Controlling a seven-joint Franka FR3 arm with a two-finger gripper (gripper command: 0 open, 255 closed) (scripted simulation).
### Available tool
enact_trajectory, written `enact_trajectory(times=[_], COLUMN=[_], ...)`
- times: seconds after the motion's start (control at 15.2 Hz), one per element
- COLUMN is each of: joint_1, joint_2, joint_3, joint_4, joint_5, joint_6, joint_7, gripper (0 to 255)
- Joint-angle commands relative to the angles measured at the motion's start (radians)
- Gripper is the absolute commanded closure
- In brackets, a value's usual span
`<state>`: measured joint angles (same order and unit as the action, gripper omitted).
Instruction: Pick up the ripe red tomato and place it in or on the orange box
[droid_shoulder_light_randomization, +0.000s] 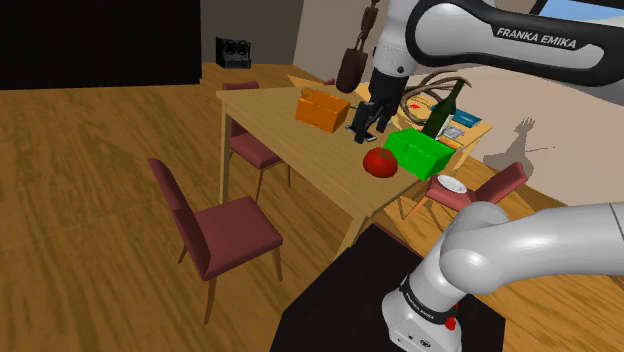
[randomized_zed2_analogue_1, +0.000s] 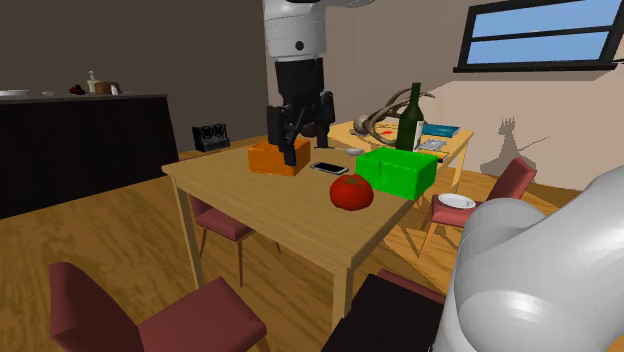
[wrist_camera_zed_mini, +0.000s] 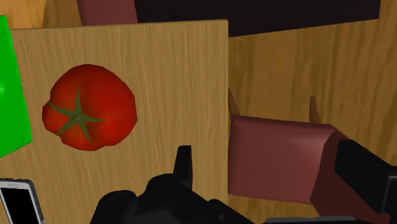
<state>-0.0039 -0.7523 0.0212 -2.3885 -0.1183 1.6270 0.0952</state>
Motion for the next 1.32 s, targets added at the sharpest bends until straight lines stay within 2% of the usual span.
enact_trajectory(times=[0.0, 0.33, 0.59, 0.79, 0.99, 1.25], joint_1=[0.000, -0.021, -0.057, -0.107, -0.184, -0.228], joint_2=[0.000, -0.025, -0.030, -0.019, 0.009, 0.038], joint_3=[0.000, 0.099, 0.163, 0.205, 0.242, 0.212], joint_4=[0.000, -0.189, -0.338, -0.440, -0.523, -0.538], joint_5=[0.000, -0.219, -0.418, -0.595, -0.802, -0.870], joint_6=[0.000, 0.116, 0.219, 0.301, 0.380, 0.438], joint_7=[0.000, 0.005, 0.032, 0.075, 0.145, 0.168], gripper=[0, 0, 0, 0, 0, 0])
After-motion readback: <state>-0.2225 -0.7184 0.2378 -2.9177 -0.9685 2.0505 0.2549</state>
